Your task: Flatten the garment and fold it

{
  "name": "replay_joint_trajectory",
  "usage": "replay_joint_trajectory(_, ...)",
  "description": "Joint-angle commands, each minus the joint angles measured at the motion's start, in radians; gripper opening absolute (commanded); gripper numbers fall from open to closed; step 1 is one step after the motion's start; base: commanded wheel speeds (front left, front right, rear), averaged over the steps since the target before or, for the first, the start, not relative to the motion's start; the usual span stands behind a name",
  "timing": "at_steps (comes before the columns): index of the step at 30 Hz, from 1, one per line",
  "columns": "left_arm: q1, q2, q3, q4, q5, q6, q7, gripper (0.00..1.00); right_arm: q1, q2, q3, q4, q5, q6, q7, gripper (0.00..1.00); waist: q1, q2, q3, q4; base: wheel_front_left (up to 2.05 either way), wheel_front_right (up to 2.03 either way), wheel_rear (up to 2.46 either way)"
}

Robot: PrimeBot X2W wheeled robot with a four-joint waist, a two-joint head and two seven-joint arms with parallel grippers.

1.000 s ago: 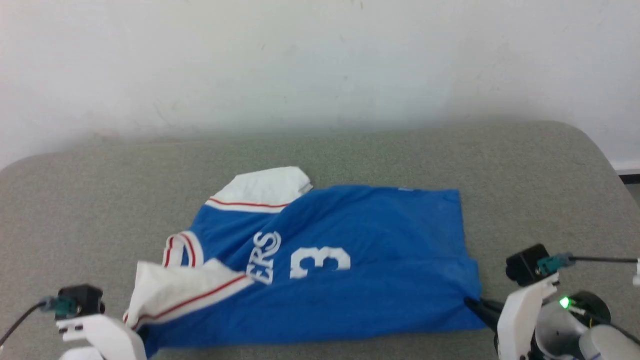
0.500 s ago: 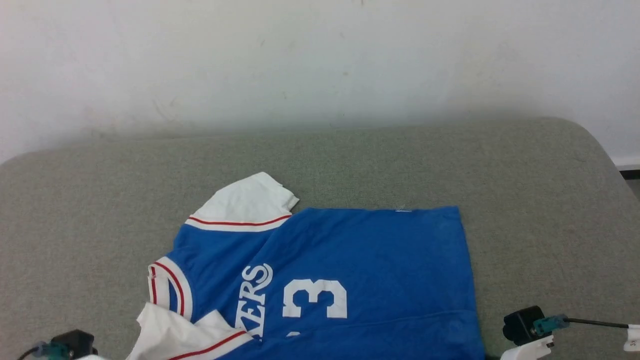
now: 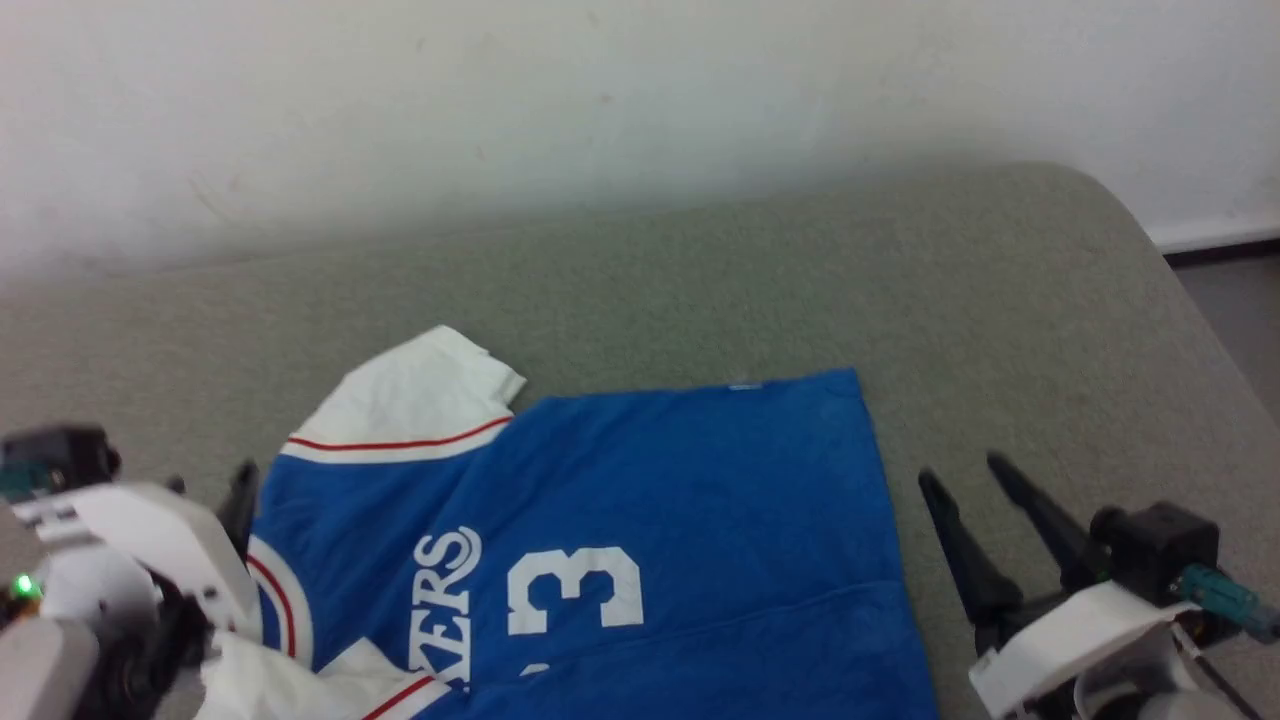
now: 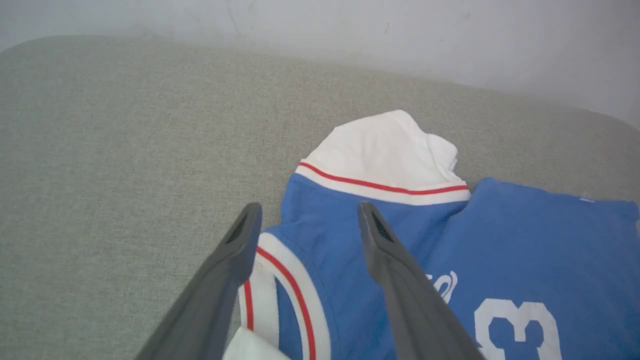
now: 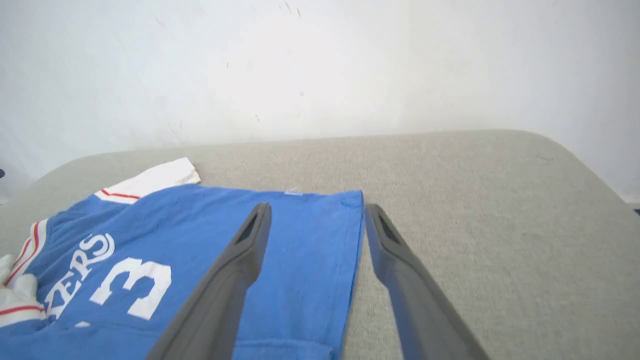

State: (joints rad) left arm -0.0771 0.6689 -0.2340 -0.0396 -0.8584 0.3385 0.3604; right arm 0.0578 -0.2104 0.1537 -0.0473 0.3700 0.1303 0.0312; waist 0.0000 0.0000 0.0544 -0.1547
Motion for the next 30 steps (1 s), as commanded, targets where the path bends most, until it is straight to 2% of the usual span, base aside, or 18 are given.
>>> replay_joint_trajectory(1,-0.045,0.009,0.007,0.007,0.012,0.005,-0.001,1.0,-0.032,0.015,-0.007,-0.019,-0.018,0.0,-0.022,1.0,0.0,0.0,0.077,-0.062,0.0,0.0,0.0)
replay_joint_trajectory(7,-0.249,0.021,0.011,0.117,0.034,-0.019,0.009,1.0,-0.129,0.064,-0.006,-0.069,-0.08,0.0,-0.08,1.0,0.0,0.0,0.183,-0.154,0.0,0.0,0.0)
replay_joint_trajectory(12,-0.434,0.033,-0.019,0.243,0.043,-0.075,0.071,1.0,-0.174,0.07,0.005,-0.083,-0.086,0.0,-0.097,1.0,0.0,0.0,0.257,-0.21,0.0,0.0,0.0)
replay_joint_trajectory(21,-0.621,0.044,-0.131,0.401,0.032,-0.177,0.309,1.0,-0.194,0.089,0.023,-0.046,-0.052,0.0,-0.113,1.0,0.0,0.0,0.321,-0.262,0.0,0.0,0.0)
replay_joint_trajectory(30,-0.641,0.073,-0.252,0.471,0.066,-0.199,0.531,1.0,-0.216,0.085,0.047,-0.033,-0.024,0.0,-0.114,1.0,0.0,0.0,0.36,-0.281,0.0,0.0,0.0)
